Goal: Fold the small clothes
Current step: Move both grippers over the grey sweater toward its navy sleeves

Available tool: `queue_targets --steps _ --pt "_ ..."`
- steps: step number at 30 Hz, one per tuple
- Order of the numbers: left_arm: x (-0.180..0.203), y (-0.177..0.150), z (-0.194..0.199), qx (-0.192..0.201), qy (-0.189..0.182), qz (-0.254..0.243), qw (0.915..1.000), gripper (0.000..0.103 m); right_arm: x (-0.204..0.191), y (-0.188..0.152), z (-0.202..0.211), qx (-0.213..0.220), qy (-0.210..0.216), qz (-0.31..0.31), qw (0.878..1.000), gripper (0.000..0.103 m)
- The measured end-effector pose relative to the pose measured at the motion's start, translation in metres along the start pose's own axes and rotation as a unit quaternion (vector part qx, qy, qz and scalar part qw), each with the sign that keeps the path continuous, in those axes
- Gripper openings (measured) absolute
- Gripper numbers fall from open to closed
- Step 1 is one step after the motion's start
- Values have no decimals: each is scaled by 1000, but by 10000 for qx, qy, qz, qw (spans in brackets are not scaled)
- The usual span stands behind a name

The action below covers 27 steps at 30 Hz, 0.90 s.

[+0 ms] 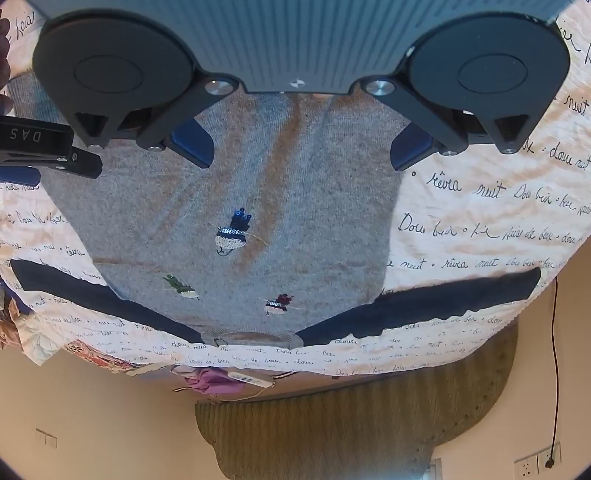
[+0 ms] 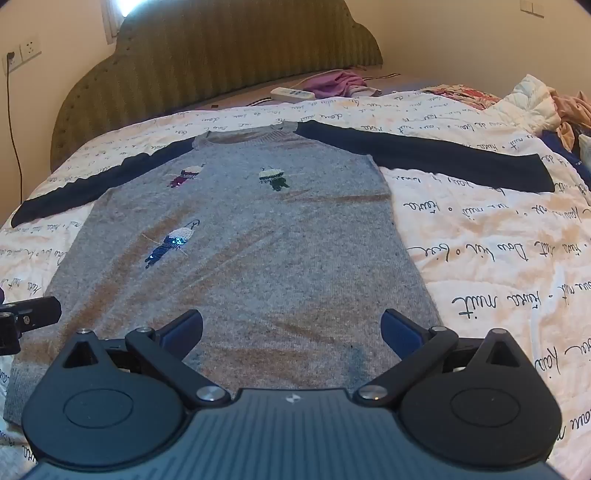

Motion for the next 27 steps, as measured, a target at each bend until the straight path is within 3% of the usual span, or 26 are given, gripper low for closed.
queue_targets --steps 3,6,15,23,27 --pt "4 0 1 122 96 -34 9999 103 0 0 0 -8 29 -24 10000 103" --pt "3 -1 0 111 -63 85 9999 103 1 1 -1 -8 27 -14 10000 103" --pt "3 -16 -15 -241 -260 233 9991 102 2 3 -1 11 -10 -14 10000 103" --pt "0 -52 -51 -1117 -245 414 9926 103 5 1 -1 1 -10 -26 10000 103" --pt "-2 -59 -55 -1148 -249 503 9918 103 6 1 -1 -12 -27 -41 10000 103"
Point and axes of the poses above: each gripper's, at about its wrist camera, not at the fingertips, and z roughly against the way its jaws point, x to its right, y to its top, the point moved 10 cm from there along -z, roughly the way its jaws point, and after that the axes turned 15 degrees about -z, right-handed, at the moved point
